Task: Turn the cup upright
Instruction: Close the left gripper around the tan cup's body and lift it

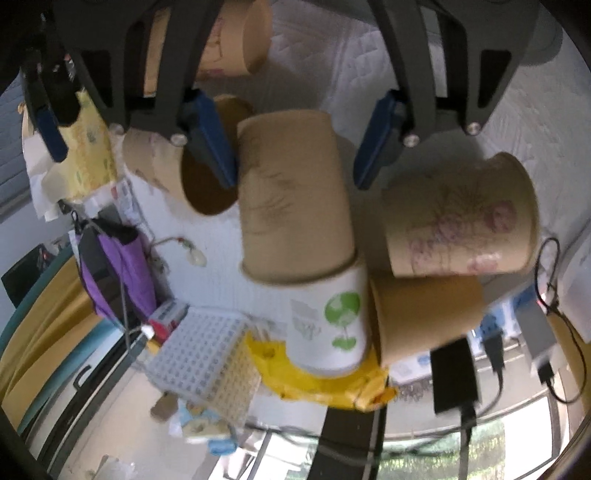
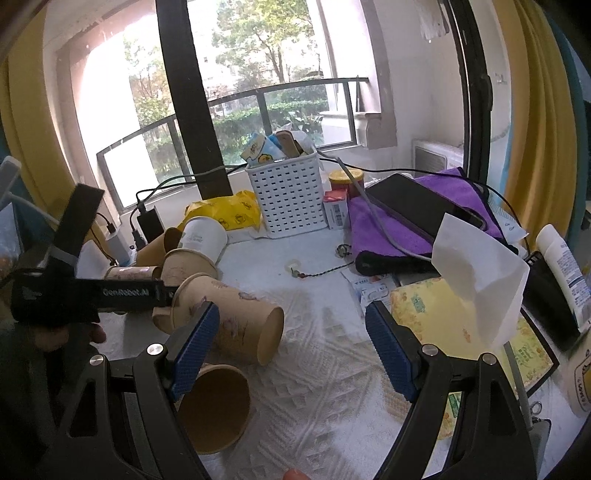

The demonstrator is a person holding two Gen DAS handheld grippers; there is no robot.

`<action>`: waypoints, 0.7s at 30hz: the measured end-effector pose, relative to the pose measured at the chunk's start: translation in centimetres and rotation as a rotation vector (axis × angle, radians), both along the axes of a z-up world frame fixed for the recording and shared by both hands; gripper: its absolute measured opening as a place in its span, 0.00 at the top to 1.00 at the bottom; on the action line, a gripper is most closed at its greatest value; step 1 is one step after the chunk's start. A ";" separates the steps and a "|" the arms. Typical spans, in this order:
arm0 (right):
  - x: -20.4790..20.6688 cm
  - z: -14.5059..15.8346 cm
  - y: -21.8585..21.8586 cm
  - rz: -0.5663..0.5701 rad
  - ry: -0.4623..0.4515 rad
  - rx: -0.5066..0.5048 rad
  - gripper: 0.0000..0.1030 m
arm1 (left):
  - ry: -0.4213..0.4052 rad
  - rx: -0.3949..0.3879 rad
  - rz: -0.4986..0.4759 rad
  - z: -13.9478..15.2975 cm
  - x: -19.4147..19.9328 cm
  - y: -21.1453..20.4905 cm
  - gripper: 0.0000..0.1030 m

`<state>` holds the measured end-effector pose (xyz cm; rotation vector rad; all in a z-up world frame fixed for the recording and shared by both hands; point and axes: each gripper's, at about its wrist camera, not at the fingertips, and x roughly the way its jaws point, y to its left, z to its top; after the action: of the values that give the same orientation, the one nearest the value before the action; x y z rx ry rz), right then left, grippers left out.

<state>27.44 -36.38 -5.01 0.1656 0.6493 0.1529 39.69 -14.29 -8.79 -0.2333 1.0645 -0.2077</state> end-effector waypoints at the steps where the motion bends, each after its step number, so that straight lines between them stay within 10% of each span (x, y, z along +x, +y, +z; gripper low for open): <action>1: -0.1 0.1 0.0 0.000 -0.002 0.001 0.19 | 0.011 -0.012 0.002 -0.2 0.1 0.1 0.36; 21: -3.9 3.9 2.6 0.020 -0.068 -0.025 0.19 | -0.185 -0.013 -0.038 5.7 -7.1 4.1 0.43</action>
<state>23.57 -33.79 -1.08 0.1297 0.5845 0.1687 32.61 -10.17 -3.05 -0.2015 0.8849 -0.2650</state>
